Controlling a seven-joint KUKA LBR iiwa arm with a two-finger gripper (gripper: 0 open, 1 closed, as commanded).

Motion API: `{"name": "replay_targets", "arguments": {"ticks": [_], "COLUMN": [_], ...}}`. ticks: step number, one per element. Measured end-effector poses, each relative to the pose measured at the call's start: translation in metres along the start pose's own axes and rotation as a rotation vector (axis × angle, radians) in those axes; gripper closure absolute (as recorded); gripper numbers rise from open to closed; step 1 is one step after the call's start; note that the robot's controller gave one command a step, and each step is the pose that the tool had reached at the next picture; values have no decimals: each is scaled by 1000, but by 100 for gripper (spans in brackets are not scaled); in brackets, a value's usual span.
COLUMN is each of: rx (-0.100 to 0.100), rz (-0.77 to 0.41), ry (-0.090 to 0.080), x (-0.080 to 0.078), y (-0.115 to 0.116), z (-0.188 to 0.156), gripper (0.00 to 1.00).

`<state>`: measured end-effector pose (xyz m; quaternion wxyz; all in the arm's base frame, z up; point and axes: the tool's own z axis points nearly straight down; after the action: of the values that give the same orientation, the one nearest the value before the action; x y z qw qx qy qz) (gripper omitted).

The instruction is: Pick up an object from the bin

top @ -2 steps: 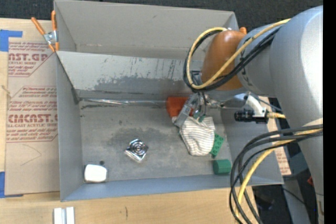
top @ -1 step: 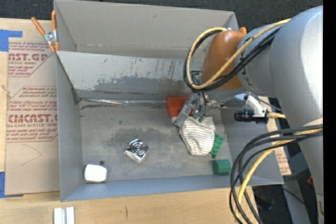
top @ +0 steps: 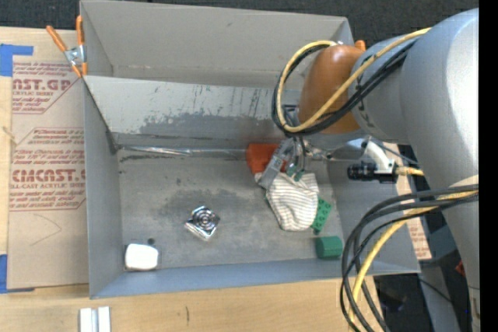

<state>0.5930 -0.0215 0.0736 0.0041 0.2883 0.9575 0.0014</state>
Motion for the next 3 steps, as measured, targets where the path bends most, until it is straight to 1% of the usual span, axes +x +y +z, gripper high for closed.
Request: {"name": "replay_targets", "arguments": {"ticks": [3], "rx": [0], "rz": [0], "ry": [0], "x": [0], "y": [0], "z": [0], "gripper": [100]}}
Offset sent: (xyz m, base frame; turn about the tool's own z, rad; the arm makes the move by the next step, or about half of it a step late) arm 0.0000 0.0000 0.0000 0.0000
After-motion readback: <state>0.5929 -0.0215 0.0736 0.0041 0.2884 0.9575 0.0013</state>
